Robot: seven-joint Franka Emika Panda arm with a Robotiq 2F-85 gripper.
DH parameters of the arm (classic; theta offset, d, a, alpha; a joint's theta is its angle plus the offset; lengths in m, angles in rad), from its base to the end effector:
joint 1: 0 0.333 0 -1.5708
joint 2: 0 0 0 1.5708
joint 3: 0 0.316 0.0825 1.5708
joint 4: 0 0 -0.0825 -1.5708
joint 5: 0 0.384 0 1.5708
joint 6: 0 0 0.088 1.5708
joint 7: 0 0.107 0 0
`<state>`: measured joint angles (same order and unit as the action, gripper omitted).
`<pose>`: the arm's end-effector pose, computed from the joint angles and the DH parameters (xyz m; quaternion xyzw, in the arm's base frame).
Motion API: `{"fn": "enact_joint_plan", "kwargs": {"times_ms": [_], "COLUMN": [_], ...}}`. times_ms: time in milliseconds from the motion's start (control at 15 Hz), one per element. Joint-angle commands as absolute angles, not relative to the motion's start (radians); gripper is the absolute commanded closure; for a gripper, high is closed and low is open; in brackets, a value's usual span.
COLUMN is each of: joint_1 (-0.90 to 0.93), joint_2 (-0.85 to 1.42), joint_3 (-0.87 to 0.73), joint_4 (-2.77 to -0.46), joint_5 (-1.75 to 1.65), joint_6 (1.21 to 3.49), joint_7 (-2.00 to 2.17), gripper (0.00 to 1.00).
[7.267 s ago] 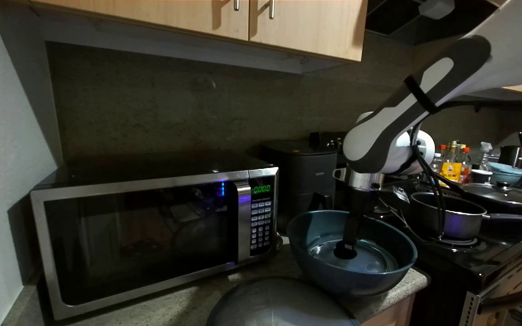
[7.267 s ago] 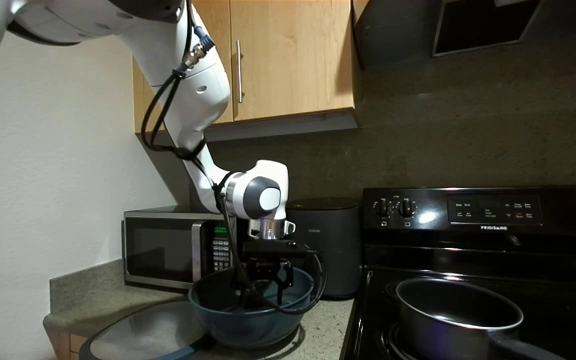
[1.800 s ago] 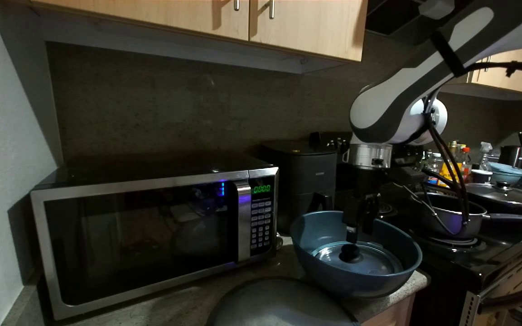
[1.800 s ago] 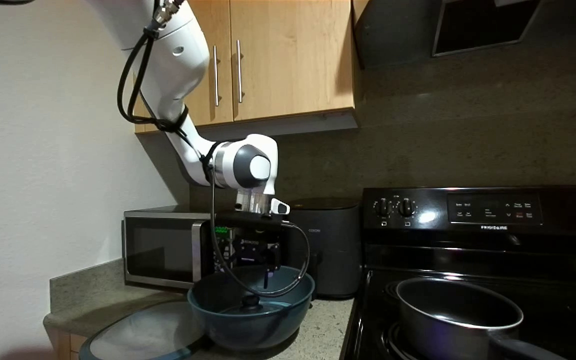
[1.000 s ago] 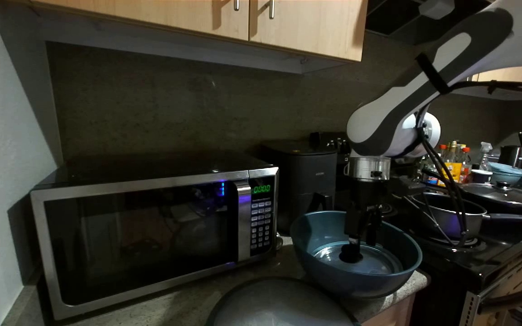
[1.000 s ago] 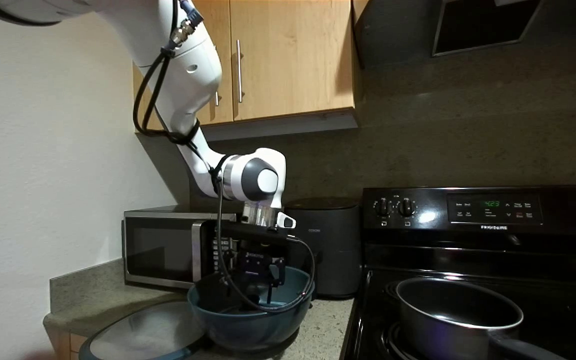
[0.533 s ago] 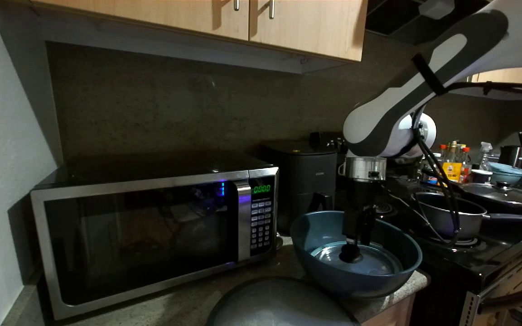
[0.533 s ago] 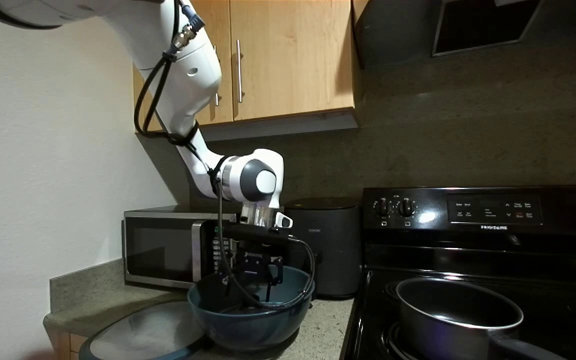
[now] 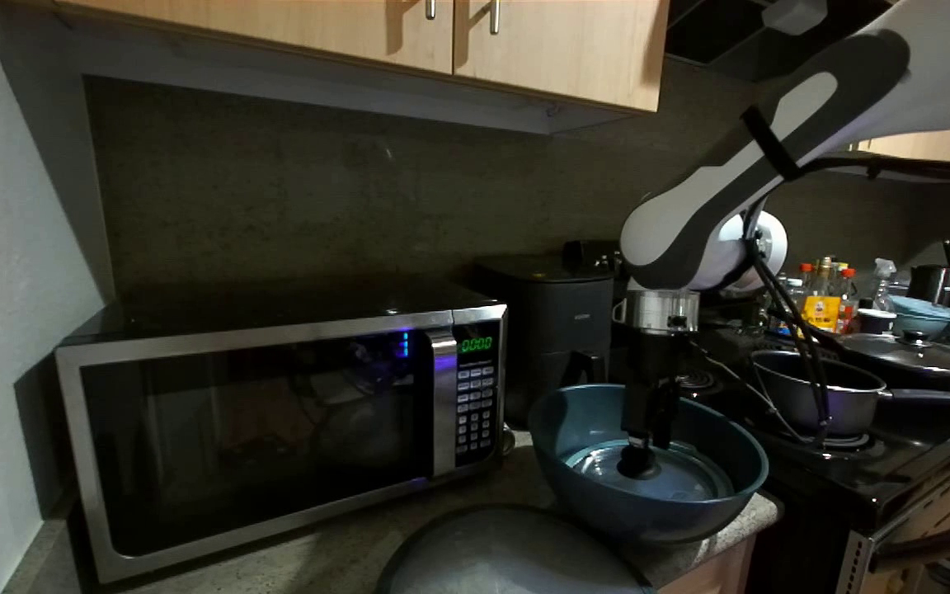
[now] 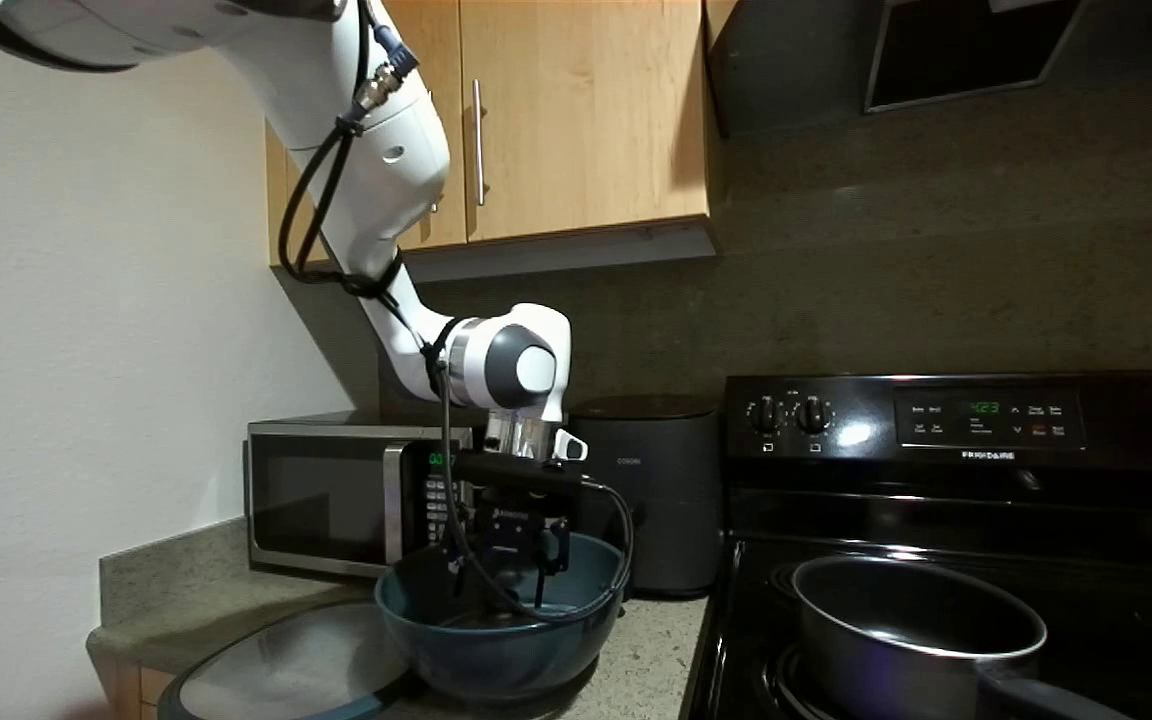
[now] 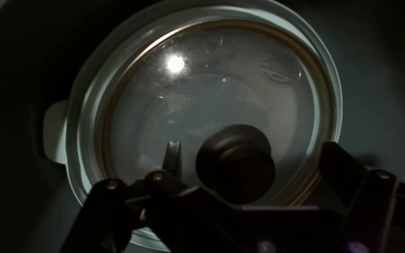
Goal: Remove the lid from the bowl and put it on the pan
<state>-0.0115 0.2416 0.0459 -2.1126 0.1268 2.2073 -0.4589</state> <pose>0.5571 0.0232 0.2892 -0.9750 -0.2026 0.0604 0.0678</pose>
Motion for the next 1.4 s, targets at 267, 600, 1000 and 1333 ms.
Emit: {"fn": "enact_joint_plan", "kwargs": {"times_ms": [267,600,1000,1333], "joint_1": [-0.048,-0.056,-0.048,-0.030], "joint_2": [0.301,0.309,0.299,0.228], "joint_3": [0.064,0.073,0.074,0.095], "joint_4": [-2.066,-2.044,-2.042,-2.058], "joint_5": [0.155,0.164,0.154,0.163], "joint_6": [2.193,2.189,2.194,2.209], "joint_7": [-0.497,-0.500,-0.472,-0.459], "gripper": [0.33,0.65,0.78,0.78]}}
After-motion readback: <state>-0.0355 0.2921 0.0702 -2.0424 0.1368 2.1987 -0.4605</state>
